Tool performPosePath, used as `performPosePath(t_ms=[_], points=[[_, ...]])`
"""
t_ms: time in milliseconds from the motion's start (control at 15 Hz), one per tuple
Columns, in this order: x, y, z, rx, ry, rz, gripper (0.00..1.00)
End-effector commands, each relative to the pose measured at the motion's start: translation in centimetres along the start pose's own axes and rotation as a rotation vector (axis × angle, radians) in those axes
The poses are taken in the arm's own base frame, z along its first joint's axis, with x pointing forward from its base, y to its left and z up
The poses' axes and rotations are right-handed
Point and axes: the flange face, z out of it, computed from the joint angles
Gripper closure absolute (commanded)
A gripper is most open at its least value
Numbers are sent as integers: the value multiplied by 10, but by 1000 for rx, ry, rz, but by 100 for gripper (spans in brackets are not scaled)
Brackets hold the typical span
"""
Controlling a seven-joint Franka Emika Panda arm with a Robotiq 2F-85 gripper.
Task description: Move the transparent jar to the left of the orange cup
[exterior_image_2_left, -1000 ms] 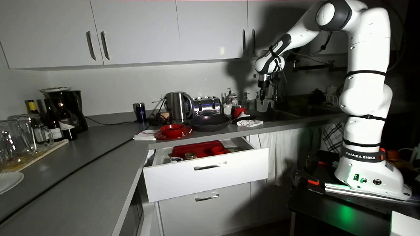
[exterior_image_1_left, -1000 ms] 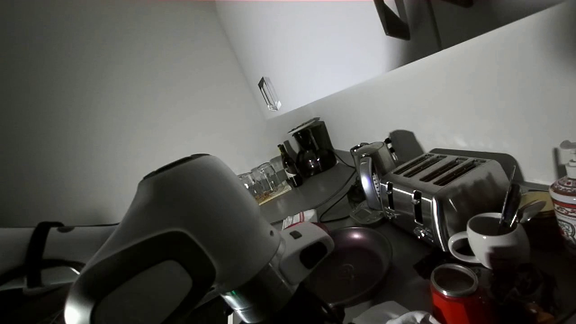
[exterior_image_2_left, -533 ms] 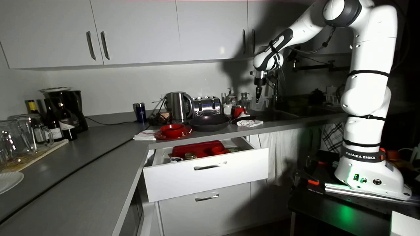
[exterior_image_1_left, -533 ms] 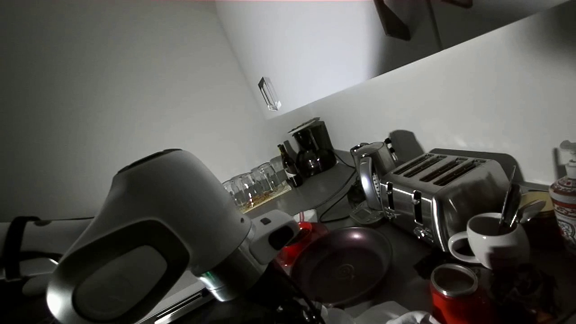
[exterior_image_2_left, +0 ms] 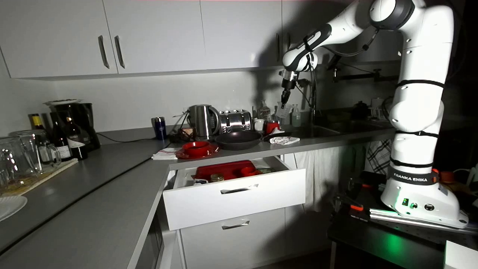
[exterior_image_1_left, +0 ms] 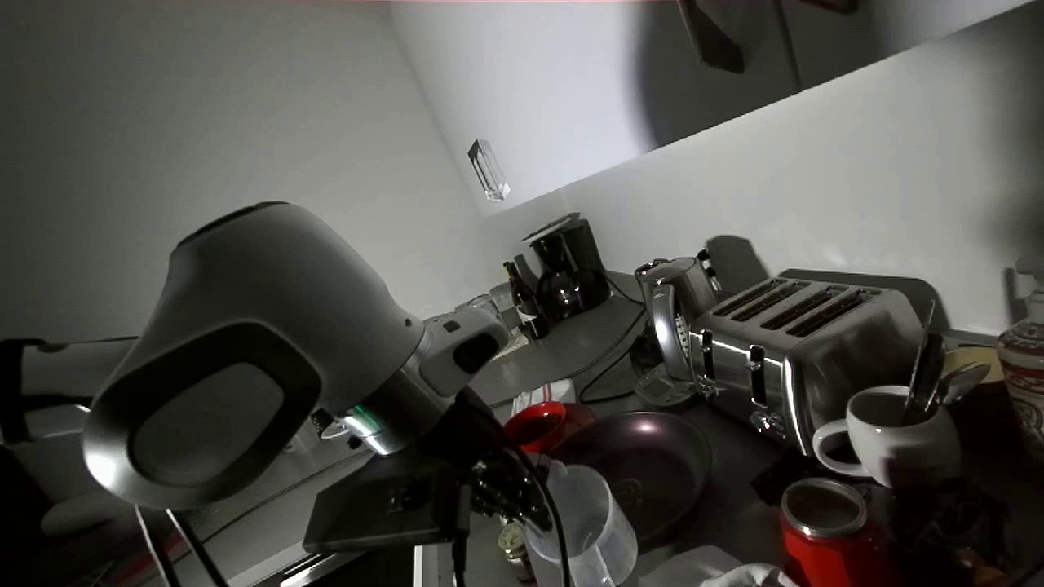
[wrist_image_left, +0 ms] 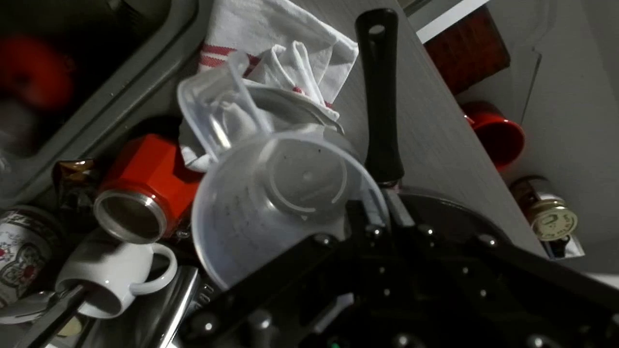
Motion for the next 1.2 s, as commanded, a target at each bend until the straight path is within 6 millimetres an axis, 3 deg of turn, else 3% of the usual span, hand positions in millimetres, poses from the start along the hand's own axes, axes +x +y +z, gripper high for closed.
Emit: performPosePath(t_ms=[0,733,1133], points=[[21,8,-6,-1,15,80,94],[85,34,4,-45,-12,353,94],[107,57,35,-57,-57,475,94]])
